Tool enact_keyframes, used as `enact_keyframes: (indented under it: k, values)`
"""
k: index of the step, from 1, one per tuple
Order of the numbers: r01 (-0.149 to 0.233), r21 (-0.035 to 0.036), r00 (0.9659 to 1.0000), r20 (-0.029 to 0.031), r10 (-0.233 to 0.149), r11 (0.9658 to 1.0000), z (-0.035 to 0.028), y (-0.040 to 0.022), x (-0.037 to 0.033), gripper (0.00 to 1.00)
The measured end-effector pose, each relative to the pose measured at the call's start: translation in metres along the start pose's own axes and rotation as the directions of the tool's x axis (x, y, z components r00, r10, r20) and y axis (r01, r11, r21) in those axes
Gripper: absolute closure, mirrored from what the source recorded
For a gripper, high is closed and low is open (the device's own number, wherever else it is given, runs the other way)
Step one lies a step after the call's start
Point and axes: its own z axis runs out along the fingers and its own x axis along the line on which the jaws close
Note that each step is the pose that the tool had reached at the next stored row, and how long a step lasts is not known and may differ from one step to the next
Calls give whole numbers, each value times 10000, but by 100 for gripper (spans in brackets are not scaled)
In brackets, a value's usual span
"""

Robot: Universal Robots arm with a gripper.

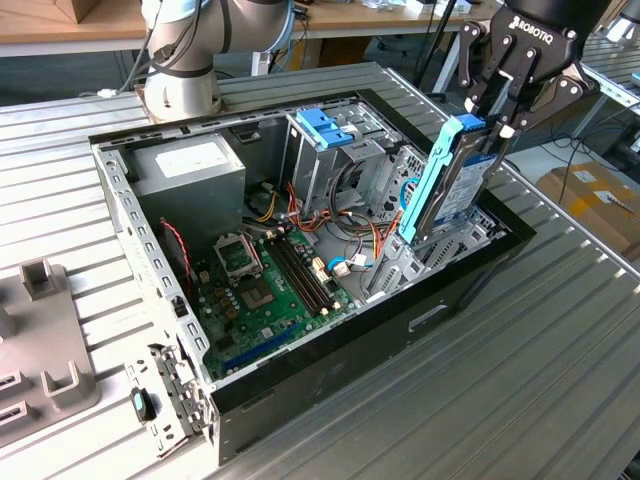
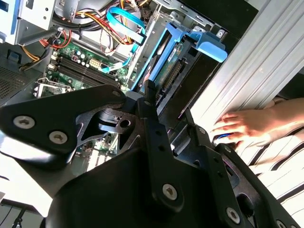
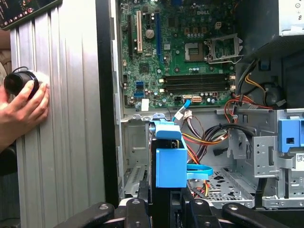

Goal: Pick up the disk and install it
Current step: 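Insert the disk into the insertion slot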

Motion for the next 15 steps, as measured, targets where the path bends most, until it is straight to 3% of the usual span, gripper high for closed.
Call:
enact_keyframes:
  k: [10, 15]
  values:
    - [2, 0, 10000, 2, -2, 10000, 14, 1, -17, 65]
    - [13, 0, 10000, 0, -13, 10000, 64, 2, -22, 65]
